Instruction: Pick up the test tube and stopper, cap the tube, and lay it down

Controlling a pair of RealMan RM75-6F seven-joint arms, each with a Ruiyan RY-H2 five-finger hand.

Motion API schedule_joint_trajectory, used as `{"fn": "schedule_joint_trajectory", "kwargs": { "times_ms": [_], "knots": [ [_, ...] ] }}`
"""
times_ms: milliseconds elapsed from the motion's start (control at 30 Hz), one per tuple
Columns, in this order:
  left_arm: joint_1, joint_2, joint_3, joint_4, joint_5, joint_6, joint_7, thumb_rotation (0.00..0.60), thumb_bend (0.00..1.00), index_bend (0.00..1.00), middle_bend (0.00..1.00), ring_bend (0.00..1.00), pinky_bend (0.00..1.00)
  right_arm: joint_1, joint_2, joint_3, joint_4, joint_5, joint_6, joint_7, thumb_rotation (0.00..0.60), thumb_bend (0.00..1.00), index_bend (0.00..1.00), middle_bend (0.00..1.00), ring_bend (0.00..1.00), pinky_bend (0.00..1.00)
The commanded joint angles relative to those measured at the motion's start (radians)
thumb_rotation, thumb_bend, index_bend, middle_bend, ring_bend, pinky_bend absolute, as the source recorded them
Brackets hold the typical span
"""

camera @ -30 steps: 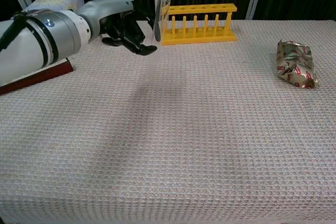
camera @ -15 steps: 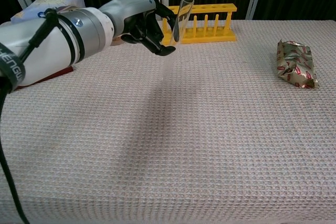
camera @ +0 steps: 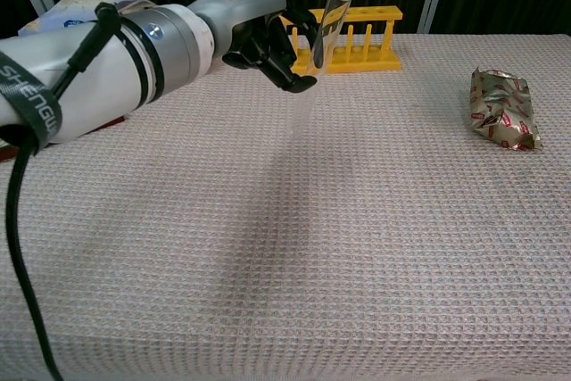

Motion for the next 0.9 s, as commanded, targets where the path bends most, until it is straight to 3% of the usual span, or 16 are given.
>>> {"fn": "schedule_joint_trajectory", "kwargs": {
  "times_ms": [33, 900],
  "knots": [
    [-0.004, -0.001, 0.001, -0.001, -0.002, 0.001, 0.003, 0.6, 0.47, 0.65, 0.93, 0.91, 1.0, 0.005, -0.003, 0.0, -0.001, 0.004, -0.001, -0.003, 0.6, 0.38, 0.64, 0.37, 0.23, 0.26],
    [-0.027, 0.008, 0.015, -0.01, -0.016, 0.017, 0.015, 0.6, 0.47, 0.65, 0.93, 0.91, 1.0, 0.034, -0.006, -0.019, 0.004, 0.049, -0.004, -0.057, 0.6, 0.38, 0.65, 0.38, 0.24, 0.26]
  ]
}}
